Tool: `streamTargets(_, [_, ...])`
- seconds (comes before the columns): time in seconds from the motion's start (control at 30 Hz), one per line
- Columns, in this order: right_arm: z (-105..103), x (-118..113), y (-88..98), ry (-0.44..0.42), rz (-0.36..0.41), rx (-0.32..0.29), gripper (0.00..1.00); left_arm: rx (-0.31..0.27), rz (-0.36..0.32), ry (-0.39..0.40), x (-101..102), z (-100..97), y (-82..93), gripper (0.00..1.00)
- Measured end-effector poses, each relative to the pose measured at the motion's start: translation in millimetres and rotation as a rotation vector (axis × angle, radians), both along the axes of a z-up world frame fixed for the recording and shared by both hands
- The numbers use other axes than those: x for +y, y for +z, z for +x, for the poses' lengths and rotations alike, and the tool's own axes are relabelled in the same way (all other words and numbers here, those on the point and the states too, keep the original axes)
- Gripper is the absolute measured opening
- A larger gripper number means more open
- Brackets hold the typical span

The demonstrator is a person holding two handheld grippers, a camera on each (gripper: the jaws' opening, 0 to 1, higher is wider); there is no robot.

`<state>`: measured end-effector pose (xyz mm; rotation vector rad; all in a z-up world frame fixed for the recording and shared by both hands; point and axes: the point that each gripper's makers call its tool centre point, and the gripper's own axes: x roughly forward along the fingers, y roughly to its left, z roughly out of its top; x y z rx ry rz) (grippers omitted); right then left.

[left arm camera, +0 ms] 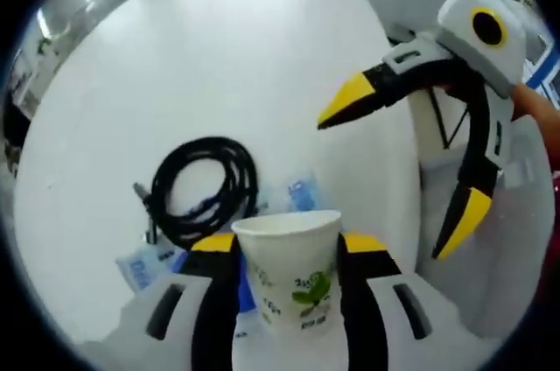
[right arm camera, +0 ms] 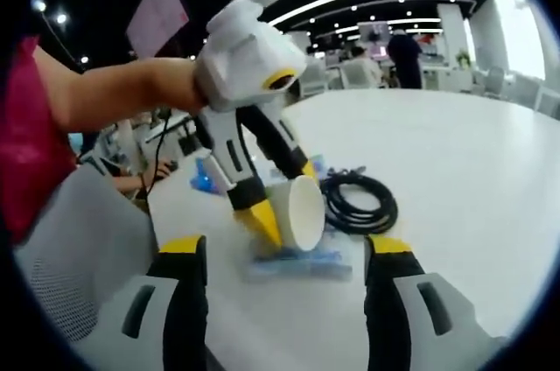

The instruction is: Arrange the tabletop items into an orderly group along one side of the table until the central work area is clear of visible clutter.

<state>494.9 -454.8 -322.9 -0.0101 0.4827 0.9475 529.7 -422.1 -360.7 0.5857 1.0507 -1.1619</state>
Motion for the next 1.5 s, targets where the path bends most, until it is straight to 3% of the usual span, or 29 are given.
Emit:
streamTargets(0.23, [4,9,6.0,0.025,-0.015,-0.008,0.72,-0.028,-0.078,0.041,12,3.8,12.9,0.4])
streamTargets(0.5, [8,23,15.3,0.069,-0.041,-0.021,0.72,-0.084,-0.225,0.125,28,13.4,39.3,0.4])
streamTargets(0.9, [13,49,27.0,0.169,-0.085,-0.039,0.72,-0.174,-0.411,0.315,76,23.7,72.0,0.4])
streamTargets(1.23, [14,68,35.4,0.237,-0.114,-0.052,0.72,-0.239,-0.526,0.397,120,22.7,90.2,0.4])
streamTargets(1.4, [15,74,35.1,0.259,-0.117,-0.053,0.72,-0.308,-0.62,0.44,139,20.3,105.0,0.39])
streamTargets(1.5, [14,78,35.3,0.273,-0.113,-0.054,0.72,-0.32,-0.66,0.452,149,13.3,106.0,0.39])
